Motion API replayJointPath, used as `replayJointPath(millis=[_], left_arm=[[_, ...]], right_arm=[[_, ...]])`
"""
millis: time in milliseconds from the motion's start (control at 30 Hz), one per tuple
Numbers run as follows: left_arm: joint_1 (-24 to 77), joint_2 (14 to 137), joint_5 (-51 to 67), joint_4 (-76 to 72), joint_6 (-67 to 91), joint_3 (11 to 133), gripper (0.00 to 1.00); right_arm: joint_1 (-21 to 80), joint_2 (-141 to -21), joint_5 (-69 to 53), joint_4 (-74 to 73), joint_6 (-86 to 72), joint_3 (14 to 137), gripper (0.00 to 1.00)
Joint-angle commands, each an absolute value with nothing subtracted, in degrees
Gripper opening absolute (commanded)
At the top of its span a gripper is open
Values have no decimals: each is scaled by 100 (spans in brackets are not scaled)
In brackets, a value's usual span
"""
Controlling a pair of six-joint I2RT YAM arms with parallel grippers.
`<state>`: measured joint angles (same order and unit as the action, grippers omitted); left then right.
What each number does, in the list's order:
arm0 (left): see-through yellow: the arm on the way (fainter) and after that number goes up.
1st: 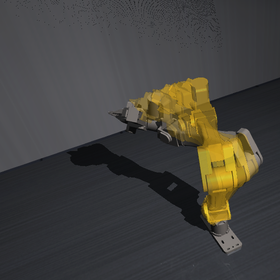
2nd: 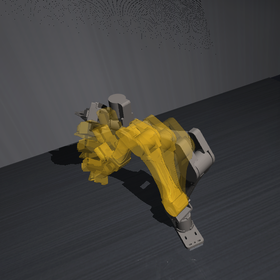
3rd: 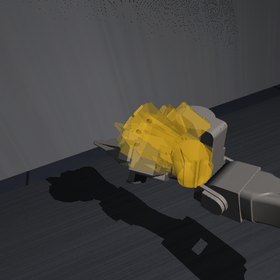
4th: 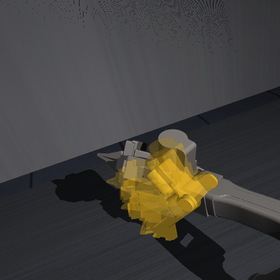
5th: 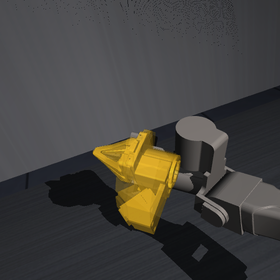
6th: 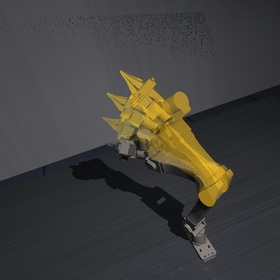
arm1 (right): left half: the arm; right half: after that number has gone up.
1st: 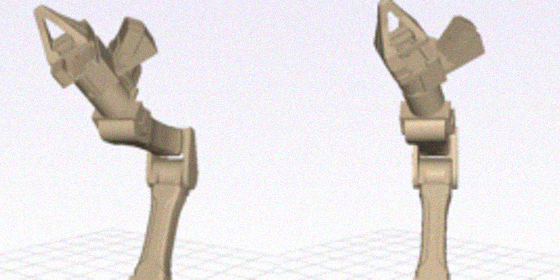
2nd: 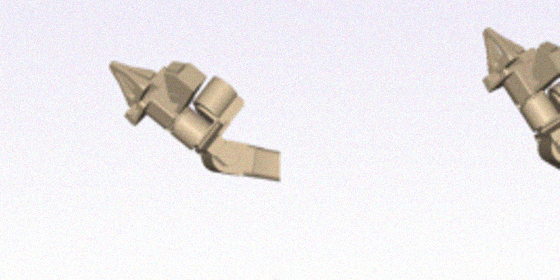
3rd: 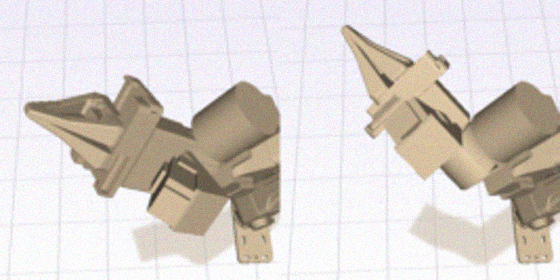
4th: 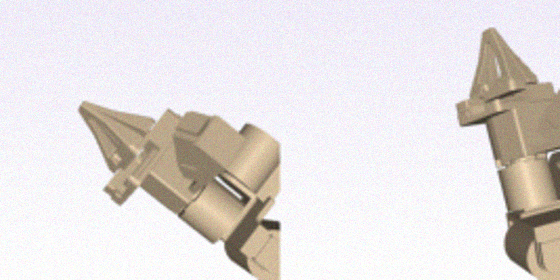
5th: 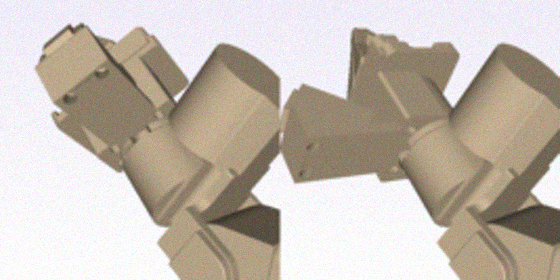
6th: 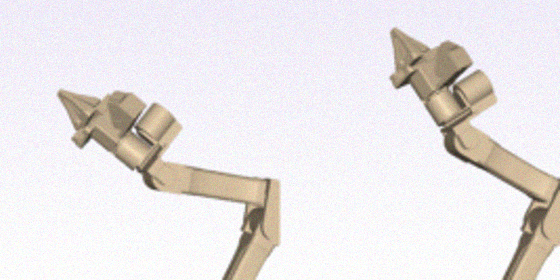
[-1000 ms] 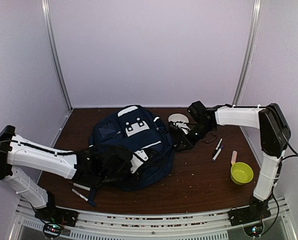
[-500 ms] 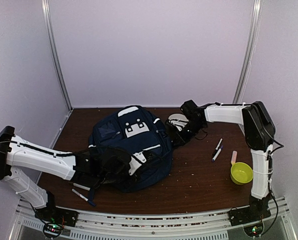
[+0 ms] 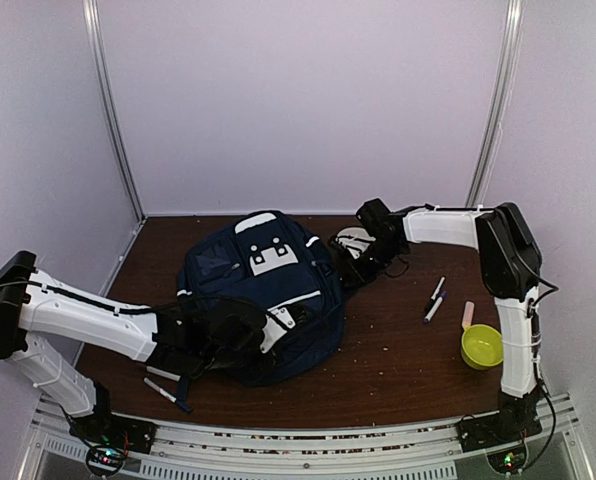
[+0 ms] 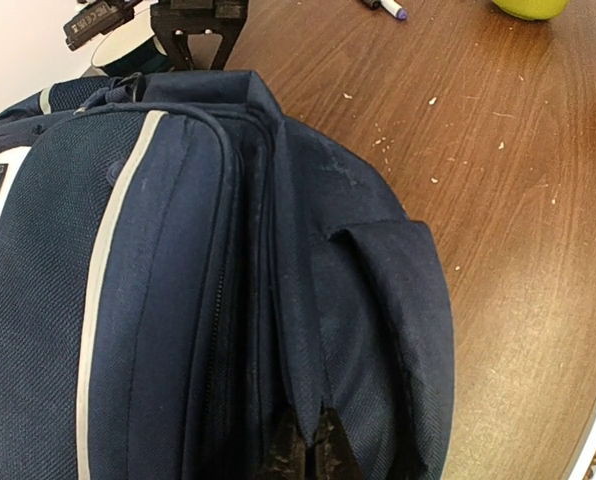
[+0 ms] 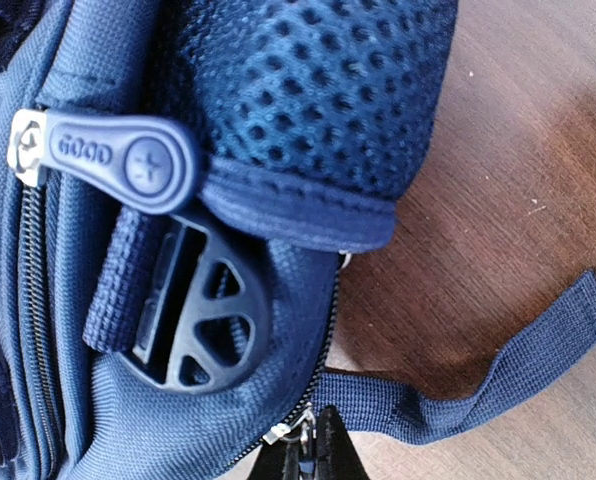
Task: Pack the student bag
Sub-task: Zip the student bag into the largest pocket of the bag, then pick up the pen from the corner of the board.
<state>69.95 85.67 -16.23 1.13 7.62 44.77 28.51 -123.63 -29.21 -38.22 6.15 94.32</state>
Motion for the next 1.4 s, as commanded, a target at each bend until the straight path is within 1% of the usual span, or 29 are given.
replayJointPath(millis=[0, 100, 133, 167, 200, 267, 367, 400, 500, 633, 733, 900, 967, 1033, 1167, 1233, 1367], left_arm=[[7014, 8629, -1651, 207, 835, 4570, 0], [7014, 8636, -1731, 214, 856, 4577, 0], [7014, 8638, -1777, 242, 873, 4591, 0], [7013, 8639, -1802, 276, 886, 4615, 0], [7014, 8636, -1833, 318, 906, 4641, 4], [7014, 8606, -1958, 466, 1026, 4726, 19], [7014, 8468, -2054, 715, 1192, 4866, 37], [7014, 8391, -2107, 826, 1266, 4890, 41], [7009, 8072, -2453, 1336, 1628, 4985, 47], [6916, 7709, -3114, 2558, 2552, 5220, 51], [6668, 7390, -3289, 3632, 3541, 5269, 52], [5986, 6819, -3007, 4790, 4886, 4939, 56], [5693, 6528, -2871, 5060, 5221, 4713, 55], [5418, 6194, -2743, 5240, 5521, 4453, 52], [4822, 5646, -2286, 5442, 5765, 4005, 51], [4703, 5454, -2196, 5271, 5445, 3883, 51], [4693, 5348, -2019, 4439, 4285, 3782, 56]], right_arm=[[2589, -12389, -2286, -3305, 406, 9584, 0], [2568, -12284, -2419, -3307, 396, 9509, 0], [2560, -12221, -2470, -3298, 398, 9471, 1], [2558, -12148, -2538, -3308, 425, 9436, 4], [2551, -12071, -2610, -3340, 454, 9405, 6], [2544, -11898, -2674, -3454, 478, 9362, 15], [2525, -11515, -2682, -3560, 535, 9191, 26], [2512, -11358, -2681, -3566, 549, 9099, 29], [2488, -10890, -2660, -3605, 615, 8847, 35], [2487, -10247, -2797, -3575, 741, 8508, 37], [2504, -9845, -3164, -3471, 790, 8297, 37], [2574, -9430, -3940, -3395, 939, 8129, 36], [2663, -9312, -4095, -3507, 1162, 8114, 35], [2764, -9262, -3978, -3645, 1395, 8125, 34], [3027, -9247, -3745, -4058, 2009, 8105, 33], [3227, -9243, -3637, -4184, 2279, 8006, 33], [3779, -9211, -3173, -4122, 2754, 7732, 33]])
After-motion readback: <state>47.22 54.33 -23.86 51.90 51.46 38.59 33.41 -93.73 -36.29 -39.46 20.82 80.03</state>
